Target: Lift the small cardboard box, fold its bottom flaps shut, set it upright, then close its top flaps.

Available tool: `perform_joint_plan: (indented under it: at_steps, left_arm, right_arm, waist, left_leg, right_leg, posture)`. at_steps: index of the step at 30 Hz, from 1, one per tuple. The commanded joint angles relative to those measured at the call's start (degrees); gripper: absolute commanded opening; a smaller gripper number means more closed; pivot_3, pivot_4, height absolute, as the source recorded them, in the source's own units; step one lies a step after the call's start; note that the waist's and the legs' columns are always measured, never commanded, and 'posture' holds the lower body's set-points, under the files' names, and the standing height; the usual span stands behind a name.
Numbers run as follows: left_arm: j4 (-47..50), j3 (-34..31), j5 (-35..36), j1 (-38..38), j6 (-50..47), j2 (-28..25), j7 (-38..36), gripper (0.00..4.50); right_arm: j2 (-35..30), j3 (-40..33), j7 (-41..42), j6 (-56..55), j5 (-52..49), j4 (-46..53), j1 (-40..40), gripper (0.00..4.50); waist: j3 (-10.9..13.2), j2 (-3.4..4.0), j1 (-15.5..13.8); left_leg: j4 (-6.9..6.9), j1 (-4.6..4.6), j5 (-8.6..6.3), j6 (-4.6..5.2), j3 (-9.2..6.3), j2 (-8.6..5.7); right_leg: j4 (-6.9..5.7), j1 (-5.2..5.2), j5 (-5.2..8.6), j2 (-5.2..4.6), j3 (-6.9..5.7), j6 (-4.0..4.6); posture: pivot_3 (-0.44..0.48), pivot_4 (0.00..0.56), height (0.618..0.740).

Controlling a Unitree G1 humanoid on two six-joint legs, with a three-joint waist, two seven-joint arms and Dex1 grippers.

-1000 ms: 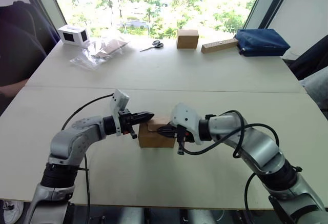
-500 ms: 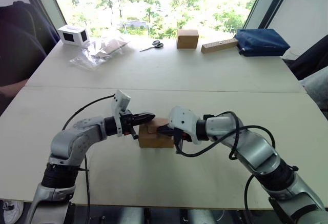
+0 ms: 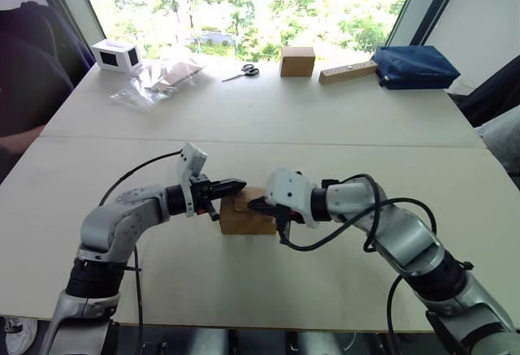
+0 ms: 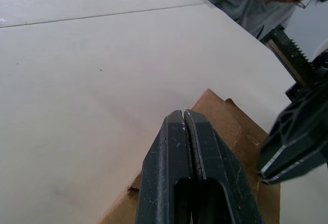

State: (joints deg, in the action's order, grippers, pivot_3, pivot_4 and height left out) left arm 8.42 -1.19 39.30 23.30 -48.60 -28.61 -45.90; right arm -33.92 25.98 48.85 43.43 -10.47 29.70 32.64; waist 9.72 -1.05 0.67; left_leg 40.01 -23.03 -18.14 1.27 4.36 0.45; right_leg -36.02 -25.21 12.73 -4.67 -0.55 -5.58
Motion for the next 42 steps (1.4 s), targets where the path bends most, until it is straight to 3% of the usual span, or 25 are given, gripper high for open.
perform_joint_plan:
  at_steps: [1, 13, 21, 29, 42]
  left_arm:
    - [0.07, -1.48, 0.89, 1.61, -0.29, -0.18, 0.06, 0.02]
    - [0.74, -2.42, 2.56, 1.56, -1.93, -0.04, 0.36, 0.02]
    - [1.28, -1.03, 1.02, 0.42, -0.88, -0.24, 0.01, 0.02]
    - [0.9, -0.8, 0.92, 0.25, -0.71, -0.32, 0.0, 0.02]
    - [2.61, -1.91, 3.23, 0.08, -2.11, -1.35, -1.32, 0.02]
  right_arm:
    - [-0.38, -0.03, 0.69, -0.38, -0.08, 2.38, 0.98, 0.0]
    - [-0.54, 3.25, -0.05, -3.78, 6.32, -1.88, 1.71, 0.0]
    - [2.27, -4.37, 1.6, -0.67, -2.08, 1.35, 0.47, 0.0]
    - [2.27, -7.03, 1.37, 1.33, -5.71, 2.7, 0.2, 0.0]
    - [0.29, 0.07, 0.51, -3.23, 1.04, 0.28, 0.7, 0.0]
  waist:
    - [0.0, 0.0, 0.0]
    - [0.0, 0.0, -0.01]
    - [0.0, 0.0, 0.02]
    - [0.0, 0.0, 0.01]
    - [0.0, 0.0, 0.03]
  left_leg:
    - [0.0, 0.0, 0.0, 0.0, 0.0, 0.0]
    - [0.0, 0.0, 0.01, -0.01, 0.0, 0.0]
    - [0.0, 0.0, 0.01, -0.01, 0.0, 0.0]
    - [0.0, 0.0, 0.0, -0.01, 0.0, 0.0]
    - [0.0, 0.0, 0.0, -0.01, 0.0, 0.0]
  right_leg:
    - [0.0, 0.0, 0.0, 0.0, 0.0, 0.0]
    - [0.0, 0.0, 0.0, 0.0, 0.0, 0.0]
    - [-0.01, 0.0, 0.0, 0.01, 0.0, -0.01]
    - [0.0, 0.0, 0.0, -0.01, 0.0, 0.0]
    - [0.0, -0.01, 0.0, 0.0, 0.0, 0.01]
  posture:
    - [0.0, 0.15, 0.74]
    - [0.0, 0.15, 0.74]
    - [0.0, 0.15, 0.74]
    - [0.0, 0.15, 0.74]
    - [0.0, 0.15, 0.74]
